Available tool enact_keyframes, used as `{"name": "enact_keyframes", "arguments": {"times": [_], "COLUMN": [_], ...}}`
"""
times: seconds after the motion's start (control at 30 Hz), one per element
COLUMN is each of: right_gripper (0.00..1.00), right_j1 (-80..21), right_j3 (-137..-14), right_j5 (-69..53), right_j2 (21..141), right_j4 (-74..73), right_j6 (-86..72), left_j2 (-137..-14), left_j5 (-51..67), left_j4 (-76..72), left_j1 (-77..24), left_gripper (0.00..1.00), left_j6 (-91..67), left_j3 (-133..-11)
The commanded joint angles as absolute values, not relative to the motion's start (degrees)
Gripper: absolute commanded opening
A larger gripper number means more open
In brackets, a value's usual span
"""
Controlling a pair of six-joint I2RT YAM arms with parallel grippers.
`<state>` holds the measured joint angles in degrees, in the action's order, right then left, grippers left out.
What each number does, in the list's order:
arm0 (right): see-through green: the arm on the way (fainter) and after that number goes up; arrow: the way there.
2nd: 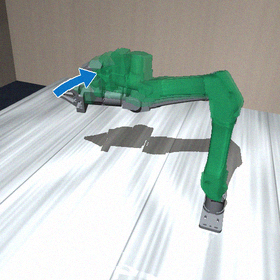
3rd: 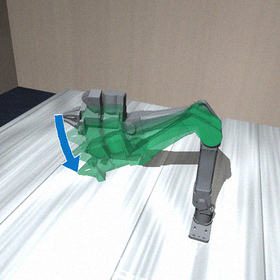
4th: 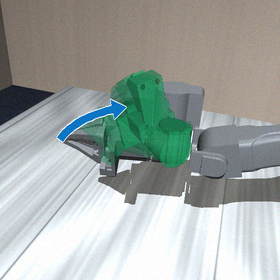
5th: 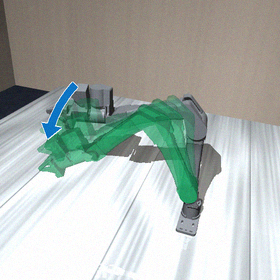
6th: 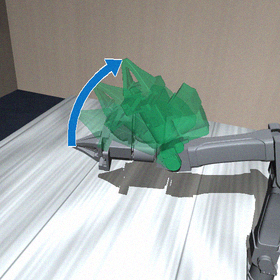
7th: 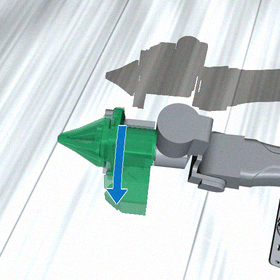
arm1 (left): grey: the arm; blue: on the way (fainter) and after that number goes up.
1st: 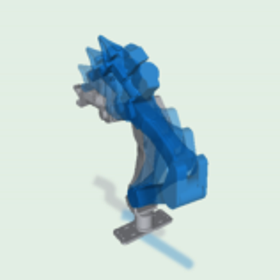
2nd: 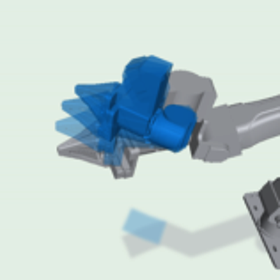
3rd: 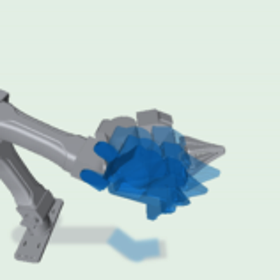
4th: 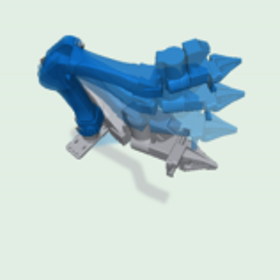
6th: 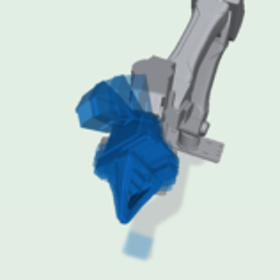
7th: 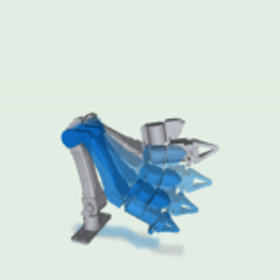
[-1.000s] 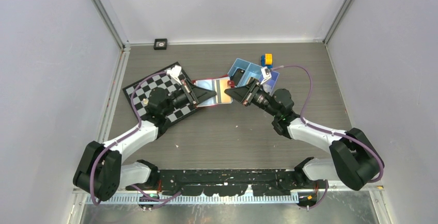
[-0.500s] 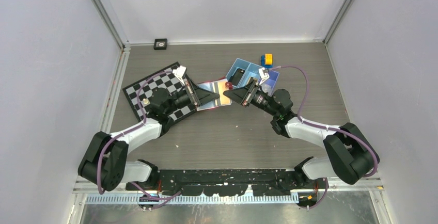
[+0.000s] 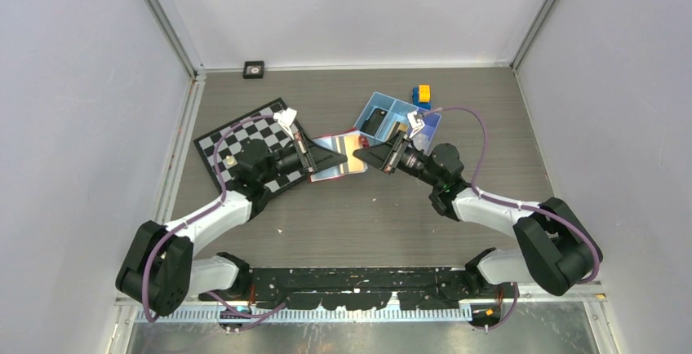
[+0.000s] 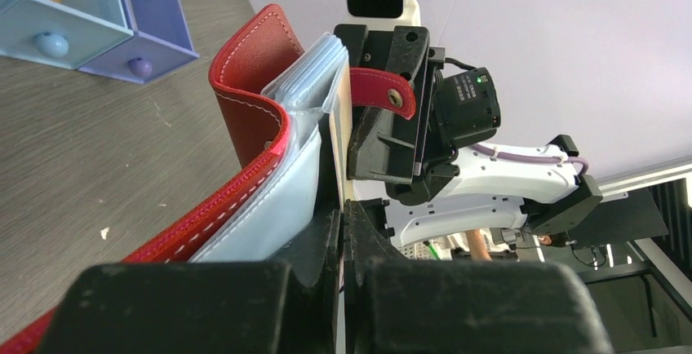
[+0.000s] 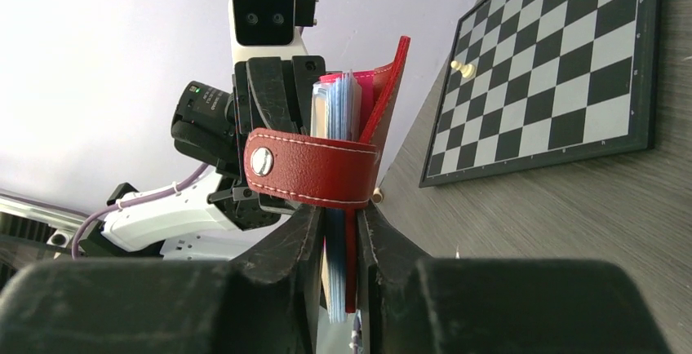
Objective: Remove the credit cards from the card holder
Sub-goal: Remove the credit card from the card holder.
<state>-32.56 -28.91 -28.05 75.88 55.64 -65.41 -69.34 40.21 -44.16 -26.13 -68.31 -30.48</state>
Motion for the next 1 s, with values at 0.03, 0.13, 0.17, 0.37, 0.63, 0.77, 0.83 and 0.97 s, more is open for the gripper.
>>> {"name": "enact_keyframes", "arguments": {"times": [0.03,0.13,0.17,0.37,0.63,0.77,0.83,0.97], "right_gripper": [0.19,0.17,0.17,0.14,0.15,0.24,0.25,0.26], "right_j1": [-32.04,-31.55,-31.41,-30.89,-30.93,-30.93,-30.85,-30.71], "right_j3": [-28.23,-27.96,-27.80,-27.64,-27.95,-27.86,-27.77,-27.60], "right_j5": [-29.36,-29.27,-29.15,-29.06,-29.72,-29.32,-29.12,-28.84], "right_j2": [74.90,74.20,73.93,73.91,75.04,74.33,74.03,73.96], "right_j4": [57.83,57.82,57.48,56.92,58.05,56.95,56.57,56.34], "right_j6": [-66.27,-66.28,-66.29,-66.26,-66.73,-66.28,-66.11,-66.09], "left_j2": [-67.76,-68.00,-68.02,-68.01,-68.97,-68.77,-68.36,-68.03], "left_j5": [41.44,41.50,41.56,42.51,43.99,44.54,44.41,44.42], "left_j4": [-42.03,-41.73,-41.75,-44.23,-48.25,-50.15,-49.80,-49.79], "left_j1": [-26.75,-26.27,-26.08,-25.49,-25.19,-24.08,-23.68,-22.92], "left_gripper": [0.01,0.02,0.03,0.14,0.13,0.14,0.14,0.13], "left_j6": [-65.93,-66.17,-66.30,-67.39,-69.94,-71.28,-71.29,-71.53], "left_j3": [-31.53,-31.36,-31.31,-30.77,-30.40,-29.76,-29.54,-29.20]}}
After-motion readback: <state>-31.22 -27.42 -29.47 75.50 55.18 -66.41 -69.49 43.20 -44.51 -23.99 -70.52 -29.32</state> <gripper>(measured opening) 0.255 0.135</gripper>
